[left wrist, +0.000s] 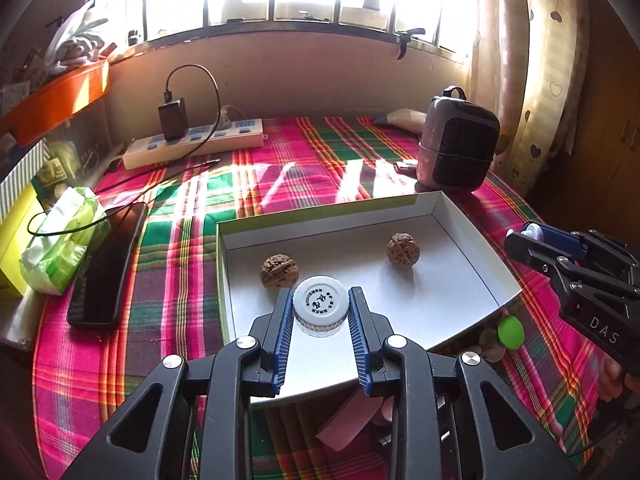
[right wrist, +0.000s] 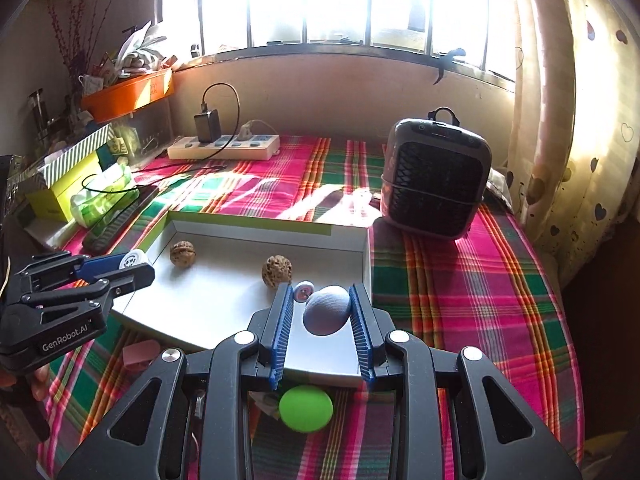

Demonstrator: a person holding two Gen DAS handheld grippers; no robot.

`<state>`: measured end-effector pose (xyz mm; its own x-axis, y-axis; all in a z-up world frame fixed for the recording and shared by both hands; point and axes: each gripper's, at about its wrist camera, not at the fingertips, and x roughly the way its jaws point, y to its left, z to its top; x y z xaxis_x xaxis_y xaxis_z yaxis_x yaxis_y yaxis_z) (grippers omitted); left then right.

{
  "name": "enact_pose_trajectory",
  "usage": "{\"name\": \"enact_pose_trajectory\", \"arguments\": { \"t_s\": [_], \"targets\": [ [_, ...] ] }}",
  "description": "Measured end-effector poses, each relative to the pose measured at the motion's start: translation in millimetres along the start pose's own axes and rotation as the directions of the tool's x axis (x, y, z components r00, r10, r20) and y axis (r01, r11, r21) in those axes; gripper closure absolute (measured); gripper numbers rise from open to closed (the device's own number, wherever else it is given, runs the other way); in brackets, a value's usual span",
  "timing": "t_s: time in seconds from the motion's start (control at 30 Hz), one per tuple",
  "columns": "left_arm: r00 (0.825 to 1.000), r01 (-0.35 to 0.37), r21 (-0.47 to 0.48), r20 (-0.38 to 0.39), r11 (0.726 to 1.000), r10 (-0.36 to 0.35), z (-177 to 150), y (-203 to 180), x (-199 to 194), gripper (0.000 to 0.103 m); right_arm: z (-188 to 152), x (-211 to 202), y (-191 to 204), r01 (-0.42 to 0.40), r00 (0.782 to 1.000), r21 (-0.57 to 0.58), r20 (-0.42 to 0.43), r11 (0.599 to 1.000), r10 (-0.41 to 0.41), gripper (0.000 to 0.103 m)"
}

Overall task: Organize objects
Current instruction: 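Carry the knob and jar into the box lid and open both grippers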

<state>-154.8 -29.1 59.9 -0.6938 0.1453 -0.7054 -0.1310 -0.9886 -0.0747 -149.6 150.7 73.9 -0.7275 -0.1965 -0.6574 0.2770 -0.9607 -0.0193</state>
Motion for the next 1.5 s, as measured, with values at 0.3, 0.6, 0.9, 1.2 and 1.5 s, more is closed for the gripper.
{"name": "enact_pose_trajectory", "arguments": {
  "t_s": [0.3,0.6,0.9,1.2,1.5],
  "targets": [
    [1.0,0.01,0.016,-0.011,1.0,-0.01,18,-6,17,0.078,15,26,-3,-0.003,1.0,0.005,-0.022,1.0,0.003,0.073],
    [0.999,0.006,0.021,-0.044,1.0,-0.005,32,-7,40,0.078,24,52,-4,0.002,0.998,-0.003,-0.064,1.0,-0.002,0.073],
    [0.994,0.008,0.033,-0.106,0.999,-0.005,39,-11,72,0.078,29,86,-7,0.003,0.99,-0.01,-0.138,1.0,-0.004,0.073],
    [0.989,0.0,0.047,-0.151,0.999,0.007,41,-11,93,0.078,29,108,-12,-0.008,0.981,0.007,-0.194,1.0,0.009,0.073],
    [0.985,-0.008,0.048,-0.169,0.999,0.016,43,-9,102,0.078,30,115,-9,-0.014,0.979,-0.011,-0.205,1.0,0.012,0.073]
  ]
}}
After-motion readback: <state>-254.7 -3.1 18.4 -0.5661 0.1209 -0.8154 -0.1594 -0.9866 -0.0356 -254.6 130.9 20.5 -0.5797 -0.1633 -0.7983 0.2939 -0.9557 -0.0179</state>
